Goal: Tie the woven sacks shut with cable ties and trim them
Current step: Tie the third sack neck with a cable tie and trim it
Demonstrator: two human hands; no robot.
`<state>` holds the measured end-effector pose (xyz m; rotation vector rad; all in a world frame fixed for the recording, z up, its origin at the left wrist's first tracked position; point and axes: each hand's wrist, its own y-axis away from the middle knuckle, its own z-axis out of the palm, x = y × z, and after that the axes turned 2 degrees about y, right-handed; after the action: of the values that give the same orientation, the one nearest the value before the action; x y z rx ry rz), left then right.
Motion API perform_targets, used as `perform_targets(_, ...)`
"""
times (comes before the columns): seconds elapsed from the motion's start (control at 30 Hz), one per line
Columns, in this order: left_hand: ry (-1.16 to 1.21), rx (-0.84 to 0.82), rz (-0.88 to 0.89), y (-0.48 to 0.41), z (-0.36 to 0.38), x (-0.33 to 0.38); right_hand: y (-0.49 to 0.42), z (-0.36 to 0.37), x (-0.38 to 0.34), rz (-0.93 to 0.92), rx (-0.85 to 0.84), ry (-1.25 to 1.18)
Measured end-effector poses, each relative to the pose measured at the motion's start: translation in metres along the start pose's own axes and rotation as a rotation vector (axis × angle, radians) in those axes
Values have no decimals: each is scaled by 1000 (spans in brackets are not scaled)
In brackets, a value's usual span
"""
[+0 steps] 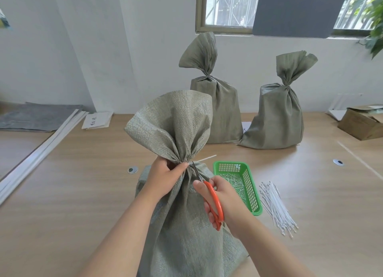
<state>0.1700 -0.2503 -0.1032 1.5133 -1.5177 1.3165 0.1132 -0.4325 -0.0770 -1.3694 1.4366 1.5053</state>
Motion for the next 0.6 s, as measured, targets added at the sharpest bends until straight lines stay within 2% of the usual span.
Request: perform_targets(0.6,4,-22,2,-3,3,-9,0,0,-3,27,22,77)
